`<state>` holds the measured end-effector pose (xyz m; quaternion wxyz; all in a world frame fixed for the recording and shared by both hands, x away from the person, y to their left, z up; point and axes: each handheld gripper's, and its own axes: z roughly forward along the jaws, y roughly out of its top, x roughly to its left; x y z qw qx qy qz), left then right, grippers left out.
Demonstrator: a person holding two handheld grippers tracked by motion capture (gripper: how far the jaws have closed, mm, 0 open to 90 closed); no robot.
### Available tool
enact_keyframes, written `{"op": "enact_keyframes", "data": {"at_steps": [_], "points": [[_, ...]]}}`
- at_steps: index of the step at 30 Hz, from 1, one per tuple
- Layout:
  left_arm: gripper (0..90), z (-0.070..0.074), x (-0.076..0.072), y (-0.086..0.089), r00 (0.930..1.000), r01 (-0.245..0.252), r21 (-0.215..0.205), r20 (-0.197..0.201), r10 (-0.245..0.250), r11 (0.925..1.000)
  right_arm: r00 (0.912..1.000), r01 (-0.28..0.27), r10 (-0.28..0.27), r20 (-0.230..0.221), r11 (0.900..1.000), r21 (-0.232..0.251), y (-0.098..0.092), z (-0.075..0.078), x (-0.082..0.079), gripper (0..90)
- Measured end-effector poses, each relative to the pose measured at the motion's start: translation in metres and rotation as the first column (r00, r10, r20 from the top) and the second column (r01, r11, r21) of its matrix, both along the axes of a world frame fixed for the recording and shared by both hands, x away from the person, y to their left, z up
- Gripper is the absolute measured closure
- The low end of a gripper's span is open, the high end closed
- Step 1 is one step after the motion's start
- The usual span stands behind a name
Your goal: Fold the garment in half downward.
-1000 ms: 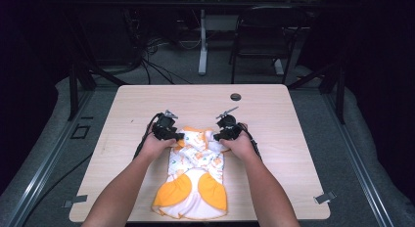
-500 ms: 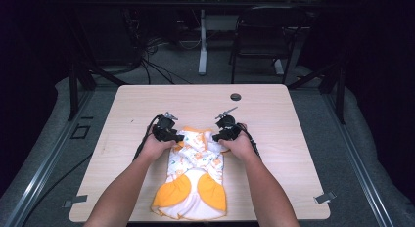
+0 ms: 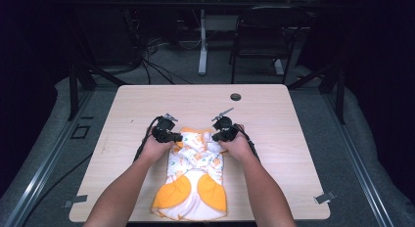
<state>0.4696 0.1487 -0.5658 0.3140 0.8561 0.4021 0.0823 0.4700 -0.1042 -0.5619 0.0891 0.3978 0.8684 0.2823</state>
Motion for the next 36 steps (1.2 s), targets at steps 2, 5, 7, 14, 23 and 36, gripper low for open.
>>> {"op": "enact_keyframes", "data": {"at_steps": [2,5,7,14,23,36], "points": [[83.5,0.002,-0.001,0.001,1.0000,0.001,0.001,0.000,-0.001,1.0000,0.9999,-0.009,0.009,0.011,1.000,-0.014,0.001,0.001,-0.001,86.4],[83.7,0.004,-0.002,0.002,1.0000,0.002,0.001,0.000,-0.002,1.0000,0.9995,-0.021,0.022,0.024,0.999,-0.028,0.002,0.004,-0.003,86.7],[83.7,0.006,-0.003,0.003,1.0000,0.004,0.002,0.002,-0.004,1.0000,0.9992,-0.027,0.028,0.029,0.999,-0.026,0.002,0.006,-0.003,86.8],[83.6,0.012,-0.005,0.005,0.9999,-0.003,-0.014,0.015,0.003,0.9999,0.9979,-0.038,0.038,0.053,0.999,-0.001,0.001,0.019,-0.005,86.9],[83.5,0.027,-0.007,0.006,0.9988,0.004,-0.030,0.048,-0.003,0.9996,0.9943,-0.054,0.055,0.092,0.998,-0.010,0.000,0.035,-0.007,86.8],[83.6,0.043,-0.010,0.010,0.9960,0.011,-0.045,0.089,-0.006,0.9989,0.9885,-0.071,0.073,0.133,0.997,-0.014,-0.001,0.058,-0.010,86.9]]}}
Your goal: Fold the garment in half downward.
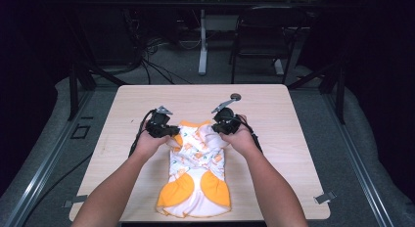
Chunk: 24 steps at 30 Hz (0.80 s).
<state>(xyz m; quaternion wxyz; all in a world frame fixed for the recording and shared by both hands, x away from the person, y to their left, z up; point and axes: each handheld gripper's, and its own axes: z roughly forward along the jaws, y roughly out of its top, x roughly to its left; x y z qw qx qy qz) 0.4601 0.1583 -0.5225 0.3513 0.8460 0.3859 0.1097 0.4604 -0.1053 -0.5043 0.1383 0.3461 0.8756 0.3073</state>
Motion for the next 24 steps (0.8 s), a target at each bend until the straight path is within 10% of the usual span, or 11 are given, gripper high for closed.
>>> {"op": "enact_keyframes", "data": {"at_steps": [24], "points": [[83.6,0.043,-0.003,0.005,0.9951,0.003,-0.007,0.099,-0.003,1.0000,0.9960,-0.022,0.021,0.087,1.000,0.008,-0.003,0.034,-0.008,86.8]]}}
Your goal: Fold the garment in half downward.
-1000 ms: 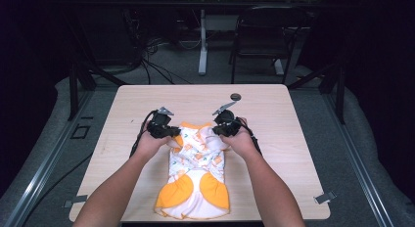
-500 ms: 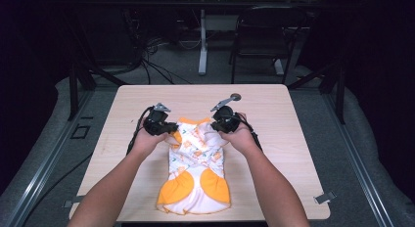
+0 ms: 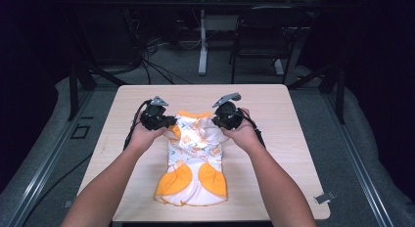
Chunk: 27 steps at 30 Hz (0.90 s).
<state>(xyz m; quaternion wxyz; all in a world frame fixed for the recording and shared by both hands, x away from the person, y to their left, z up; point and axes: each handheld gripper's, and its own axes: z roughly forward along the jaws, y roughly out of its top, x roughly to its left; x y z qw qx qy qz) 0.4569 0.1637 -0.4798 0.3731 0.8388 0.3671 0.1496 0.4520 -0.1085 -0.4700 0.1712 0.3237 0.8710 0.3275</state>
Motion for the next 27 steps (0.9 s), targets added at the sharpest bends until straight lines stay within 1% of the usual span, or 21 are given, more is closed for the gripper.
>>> {"op": "enact_keyframes", "data": {"at_steps": [5,6,9,10,11,12,16,18,20,22,27], "points": [[83.6,0.006,-0.002,0.001,0.9999,0.013,-0.001,0.009,-0.013,0.9999,0.9999,-0.002,0.002,0.017,1.000,0.001,0.000,0.005,-0.003,86.8],[83.6,0.008,-0.003,0.001,0.9998,0.010,-0.002,0.019,-0.010,0.9999,0.9996,-0.004,0.004,0.028,1.000,0.008,-0.001,0.009,-0.004,86.8],[83.6,0.011,-0.003,0.001,0.9996,0.016,-0.002,0.022,-0.016,0.9999,0.9992,-0.007,0.007,0.038,1.000,0.002,-0.002,0.015,-0.006,86.8],[83.6,0.013,-0.004,0.000,0.9993,0.016,-0.014,0.035,-0.015,0.9998,0.9990,-0.007,0.006,0.043,1.000,0.007,-0.002,0.016,-0.006,86.8],[83.6,0.014,-0.004,0.000,0.9994,0.020,-0.013,0.030,-0.020,0.9997,0.9987,-0.007,0.007,0.051,1.000,0.006,-0.003,0.018,-0.007,86.8],[83.6,0.015,-0.004,0.000,0.9991,0.020,-0.015,0.039,-0.019,0.9997,0.9985,-0.008,0.007,0.055,1.000,0.006,-0.003,0.020,-0.007,86.8],[83.6,0.017,-0.007,-0.001,0.9987,0.034,-0.014,0.039,-0.034,0.9993,0.9977,-0.011,0.011,0.066,1.000,0.002,-0.004,0.024,-0.009,86.8],[83.5,0.018,-0.010,-0.001,0.9977,0.040,-0.016,0.056,-0.039,0.9991,0.9967,-0.026,0.027,0.077,1.000,-0.003,-0.005,0.026,-0.013,86.8],[83.5,0.019,-0.013,0.000,0.9974,0.046,-0.020,0.057,-0.045,0.9987,0.9958,-0.033,0.034,0.085,0.999,-0.009,-0.005,0.026,-0.017,86.8],[83.6,0.019,-0.015,0.001,0.9966,0.064,-0.017,0.052,-0.063,0.9978,0.9950,-0.045,0.046,0.089,0.999,-0.010,-0.005,0.027,-0.021,86.8],[83.5,0.019,-0.022,0.003,0.9955,0.075,-0.024,0.060,-0.074,0.9969,0.9917,-0.076,0.078,0.103,0.997,-0.019,-0.007,0.028,-0.032,86.8]]}}
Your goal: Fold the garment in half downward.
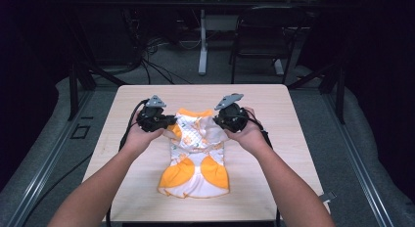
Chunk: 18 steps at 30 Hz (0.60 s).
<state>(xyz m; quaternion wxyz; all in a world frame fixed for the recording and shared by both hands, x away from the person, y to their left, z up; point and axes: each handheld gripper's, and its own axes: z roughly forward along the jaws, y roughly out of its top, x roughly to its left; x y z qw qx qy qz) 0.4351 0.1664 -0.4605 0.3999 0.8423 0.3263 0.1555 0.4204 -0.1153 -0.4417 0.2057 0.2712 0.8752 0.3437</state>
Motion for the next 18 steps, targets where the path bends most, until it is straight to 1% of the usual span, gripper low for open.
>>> {"op": "enact_keyframes", "data": {"at_steps": [1,3,5,8,9,12,13,14,15,16,17,18], "points": [[83.5,0.000,-0.002,0.000,1.0000,0.007,0.004,0.000,-0.007,1.0000,1.0000,-0.006,0.006,0.004,1.000,-0.011,0.000,0.001,-0.002,86.8],[83.6,0.000,-0.005,0.000,0.9999,0.014,0.006,0.004,-0.014,0.9999,0.9998,-0.016,0.016,0.011,1.000,-0.009,0.000,0.001,-0.006,86.8],[83.6,0.000,-0.008,0.001,0.9997,0.024,0.010,0.006,-0.024,0.9997,0.9994,-0.033,0.033,0.010,0.999,-0.013,-0.001,0.001,-0.009,86.7],[83.5,-0.001,-0.010,0.002,0.9996,0.026,0.010,0.005,-0.026,0.9996,0.9990,-0.043,0.043,0.008,0.999,-0.018,-0.001,-0.001,-0.014,86.8],[83.5,-0.002,-0.013,0.002,0.9993,0.036,0.016,0.005,-0.036,0.9992,0.9989,-0.045,0.045,0.006,0.999,-0.017,-0.001,-0.002,-0.015,86.8],[83.6,-0.005,-0.019,0.002,0.9986,0.052,0.028,0.007,-0.052,0.9983,0.9981,-0.061,0.061,0.010,0.998,-0.032,-0.001,-0.004,-0.021,86.7],[83.5,-0.007,-0.021,0.002,0.9983,0.057,0.031,0.008,-0.057,0.9979,0.9979,-0.064,0.064,0.005,0.997,-0.038,-0.002,-0.005,-0.022,86.8],[83.5,-0.007,-0.021,0.002,0.9983,0.057,0.031,0.008,-0.057,0.9979,0.9979,-0.064,0.064,0.005,0.997,-0.038,-0.002,-0.005,-0.022,86.8],[83.5,-0.009,-0.025,0.002,0.9977,0.067,0.034,0.005,-0.067,0.9972,0.9975,-0.070,0.070,0.003,0.997,-0.040,-0.002,-0.007,-0.025,86.8],[83.5,-0.009,-0.025,0.002,0.9977,0.067,0.034,0.005,-0.067,0.9972,0.9975,-0.070,0.070,0.003,0.997,-0.040,-0.002,-0.007,-0.025,86.8],[83.5,-0.011,-0.029,0.003,0.9973,0.074,0.036,0.001,-0.074,0.9966,0.9972,-0.075,0.075,0.001,0.997,-0.035,-0.002,-0.011,-0.029,86.7],[83.5,-0.012,-0.031,0.003,0.9968,0.080,0.037,0.002,-0.080,0.9961,0.9968,-0.080,0.080,0.000,0.996,-0.044,-0.002,-0.013,-0.031,86.7]]}}
